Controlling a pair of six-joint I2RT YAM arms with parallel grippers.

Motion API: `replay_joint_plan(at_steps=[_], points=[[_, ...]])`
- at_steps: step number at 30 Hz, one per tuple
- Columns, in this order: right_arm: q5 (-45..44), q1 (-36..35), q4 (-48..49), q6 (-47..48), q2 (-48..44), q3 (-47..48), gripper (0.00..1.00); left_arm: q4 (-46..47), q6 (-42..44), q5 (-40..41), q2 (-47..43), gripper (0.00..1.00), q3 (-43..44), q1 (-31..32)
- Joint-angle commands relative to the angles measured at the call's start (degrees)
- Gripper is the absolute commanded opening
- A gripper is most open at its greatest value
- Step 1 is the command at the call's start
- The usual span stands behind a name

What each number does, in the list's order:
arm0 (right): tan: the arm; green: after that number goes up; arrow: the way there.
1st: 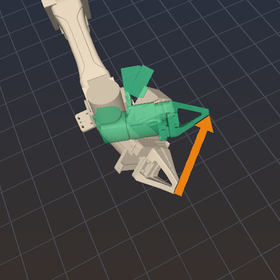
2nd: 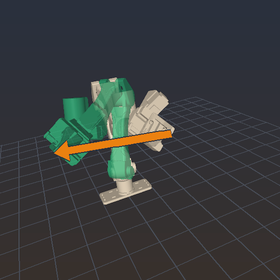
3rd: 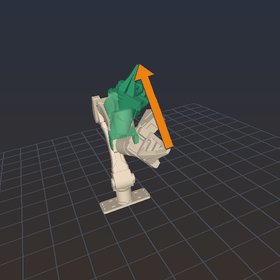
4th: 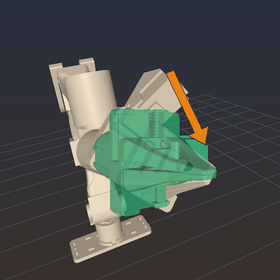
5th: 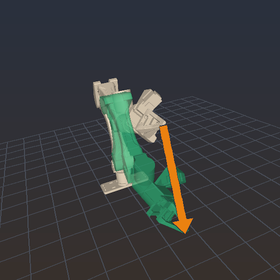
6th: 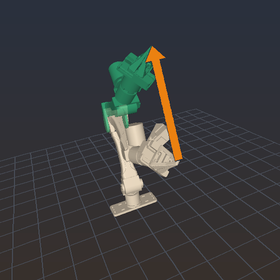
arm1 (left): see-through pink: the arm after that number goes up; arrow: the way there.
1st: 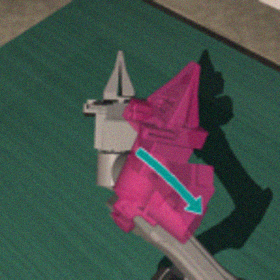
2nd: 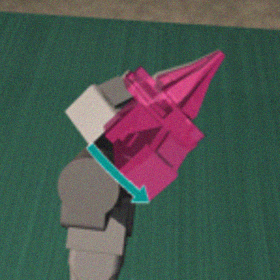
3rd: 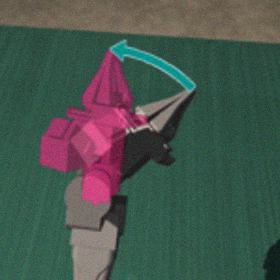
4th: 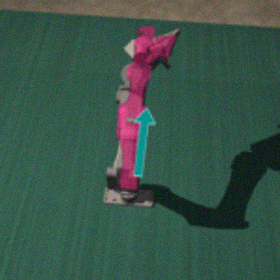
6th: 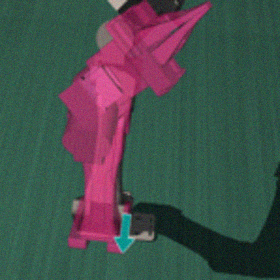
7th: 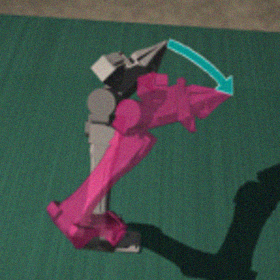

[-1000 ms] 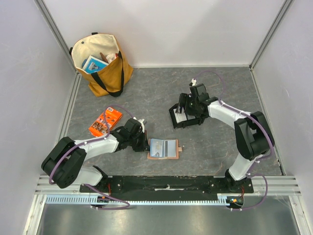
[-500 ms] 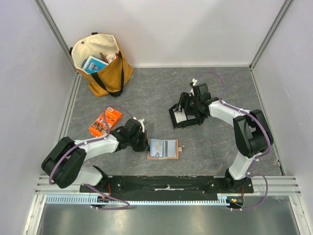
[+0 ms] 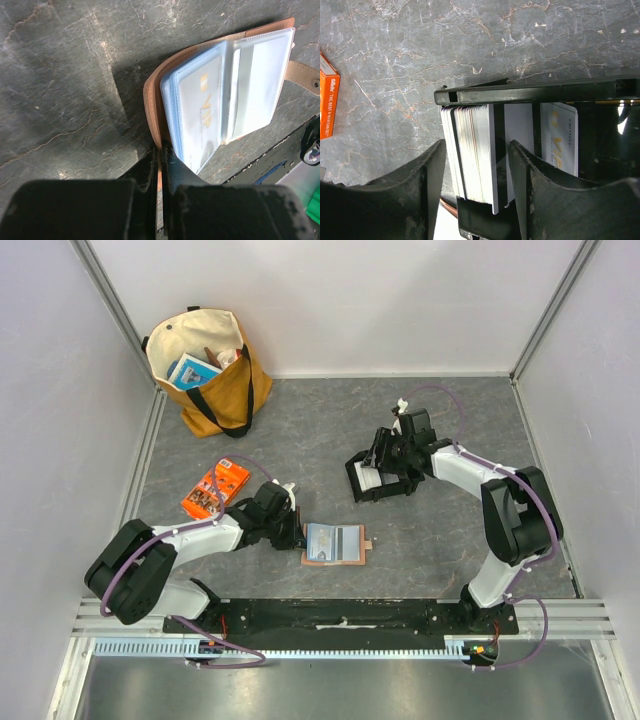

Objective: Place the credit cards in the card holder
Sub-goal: Pick up the credit card from the storage box.

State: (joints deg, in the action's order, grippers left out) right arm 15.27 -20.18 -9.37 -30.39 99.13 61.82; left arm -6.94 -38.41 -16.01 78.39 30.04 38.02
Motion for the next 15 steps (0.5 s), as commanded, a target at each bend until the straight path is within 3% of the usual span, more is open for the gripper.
replay_joint_plan(at_steps=[1, 11, 15], points=[[1.43, 0.32, 1.63, -0.02, -2.28, -0.3, 0.57, -0.18, 1.41, 0.89, 1.06, 0.02, 0.72, 0.21], [1.87, 1.72, 1.63, 0.33, -2.19, -1.0, 0.28, 0.0, 1.5, 0.63, 1.59, 0.02, 0.81, 0.13], [2.75, 2.43, 1.63, 0.33, -2.36, -1.0, 0.24, 0.08, 1.59, 0.54, 1.85, 0.02, 0.9, 0.13]])
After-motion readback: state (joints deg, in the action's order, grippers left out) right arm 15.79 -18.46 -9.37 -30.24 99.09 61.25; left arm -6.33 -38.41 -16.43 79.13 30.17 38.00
